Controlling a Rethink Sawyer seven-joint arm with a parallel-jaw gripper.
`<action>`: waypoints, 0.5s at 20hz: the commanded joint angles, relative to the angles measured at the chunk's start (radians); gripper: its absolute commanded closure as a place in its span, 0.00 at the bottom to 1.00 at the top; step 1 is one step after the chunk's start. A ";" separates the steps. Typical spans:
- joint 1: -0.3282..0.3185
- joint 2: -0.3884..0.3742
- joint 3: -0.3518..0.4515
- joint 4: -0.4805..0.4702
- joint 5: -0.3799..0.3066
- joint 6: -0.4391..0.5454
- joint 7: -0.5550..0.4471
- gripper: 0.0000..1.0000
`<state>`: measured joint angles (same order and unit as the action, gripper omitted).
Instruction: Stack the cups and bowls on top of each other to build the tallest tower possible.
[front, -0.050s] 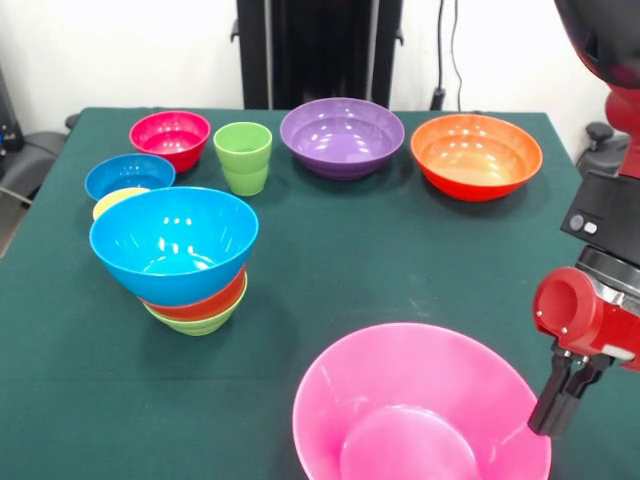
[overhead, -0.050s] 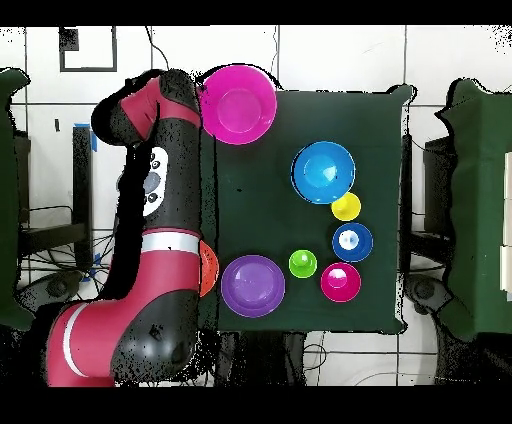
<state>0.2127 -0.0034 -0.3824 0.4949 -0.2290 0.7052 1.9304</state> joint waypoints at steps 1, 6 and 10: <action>-0.006 -0.020 0.051 0.151 -0.006 -0.051 0.141 1.00; -0.007 -0.018 0.049 0.148 0.011 -0.049 0.170 1.00; -0.006 -0.014 0.049 0.137 0.020 -0.031 0.176 0.00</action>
<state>0.2126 -0.0244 -0.3875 0.5329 -0.2287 0.6725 1.9304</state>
